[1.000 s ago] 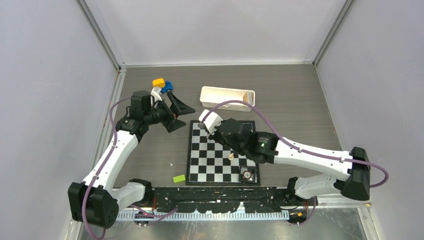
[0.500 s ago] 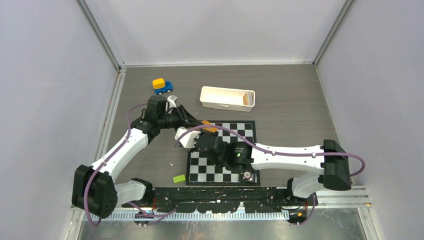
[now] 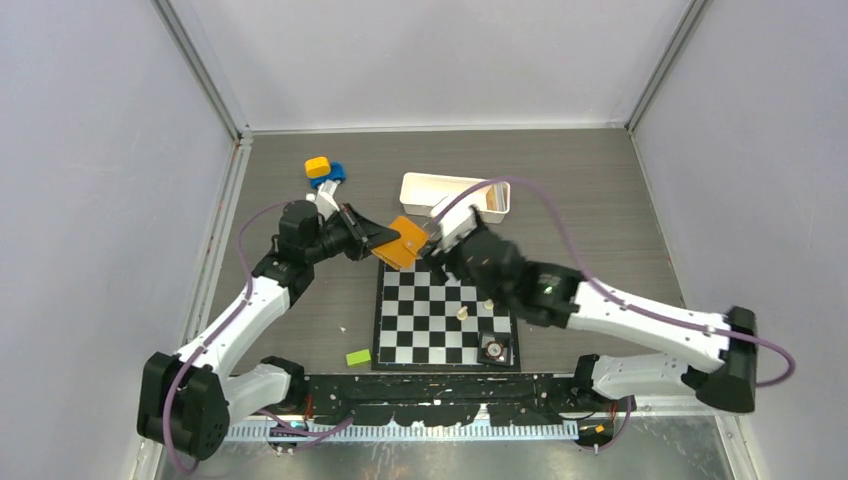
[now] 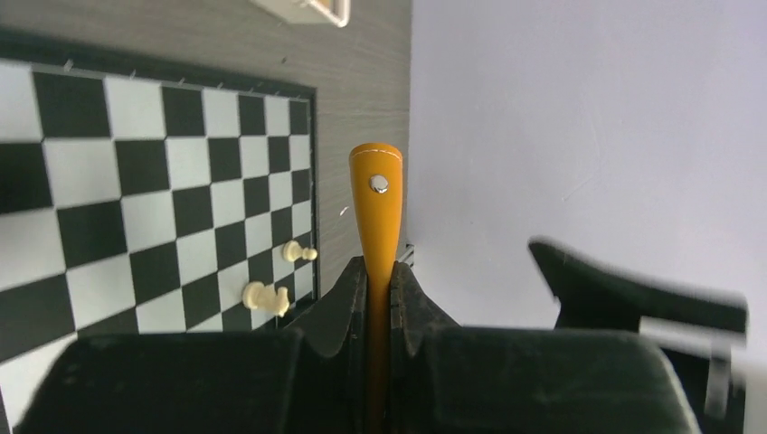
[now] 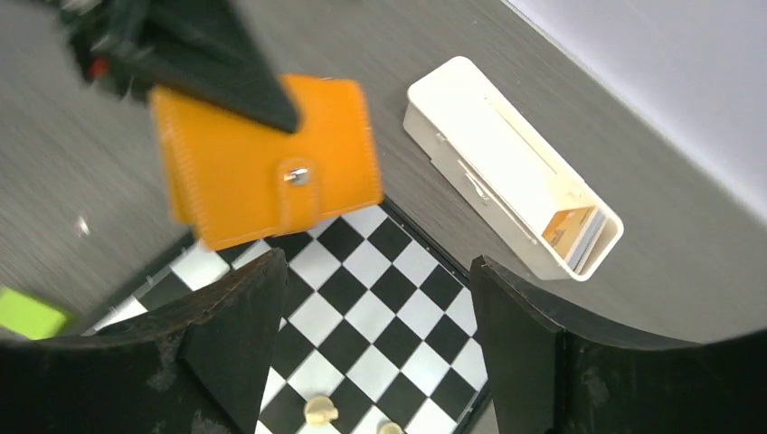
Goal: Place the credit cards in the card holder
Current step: Open the card holder at the center of the board.
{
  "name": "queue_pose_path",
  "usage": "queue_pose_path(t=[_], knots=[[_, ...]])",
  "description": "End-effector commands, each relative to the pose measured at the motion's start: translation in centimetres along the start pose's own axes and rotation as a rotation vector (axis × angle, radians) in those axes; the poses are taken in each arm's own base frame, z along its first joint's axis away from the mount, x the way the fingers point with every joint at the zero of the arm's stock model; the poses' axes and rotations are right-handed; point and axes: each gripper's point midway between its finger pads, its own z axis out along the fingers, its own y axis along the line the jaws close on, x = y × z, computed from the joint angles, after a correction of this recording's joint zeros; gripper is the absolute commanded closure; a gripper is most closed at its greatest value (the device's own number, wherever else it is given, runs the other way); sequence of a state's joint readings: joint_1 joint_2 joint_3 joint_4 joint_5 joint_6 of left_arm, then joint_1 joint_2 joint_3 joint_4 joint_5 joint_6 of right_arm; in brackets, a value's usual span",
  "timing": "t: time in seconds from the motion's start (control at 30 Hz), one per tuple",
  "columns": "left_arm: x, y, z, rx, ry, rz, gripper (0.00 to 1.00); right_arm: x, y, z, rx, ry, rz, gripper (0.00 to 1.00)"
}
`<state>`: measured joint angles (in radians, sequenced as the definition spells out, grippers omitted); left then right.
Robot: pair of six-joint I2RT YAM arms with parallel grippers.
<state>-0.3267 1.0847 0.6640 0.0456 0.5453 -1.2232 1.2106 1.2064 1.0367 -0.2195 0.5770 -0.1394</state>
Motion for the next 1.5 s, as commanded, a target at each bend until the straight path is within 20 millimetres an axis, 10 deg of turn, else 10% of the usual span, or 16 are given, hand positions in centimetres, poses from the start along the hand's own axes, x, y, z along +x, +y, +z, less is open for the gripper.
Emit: queue_pose_path(t=[0.0, 0.43, 1.47], knots=[[-1.2, -7.6, -1.9, 0.262, -0.056, 0.343, 1.00, -1.0, -2.8, -1.5, -0.113, -0.005, 0.446, 0.23], [2.3, -11.5, -4.4, 0.465, 0.148, 0.607, 1.00, -6.9, 0.5, -4.5, -0.772, -0.009, 0.807, 0.51], [3.8, -11.6, -4.9, 0.528, 0.245, 0.616, 1.00, -7.5, 3.2, -2.1, -0.941, -0.047, 0.772, 0.67]])
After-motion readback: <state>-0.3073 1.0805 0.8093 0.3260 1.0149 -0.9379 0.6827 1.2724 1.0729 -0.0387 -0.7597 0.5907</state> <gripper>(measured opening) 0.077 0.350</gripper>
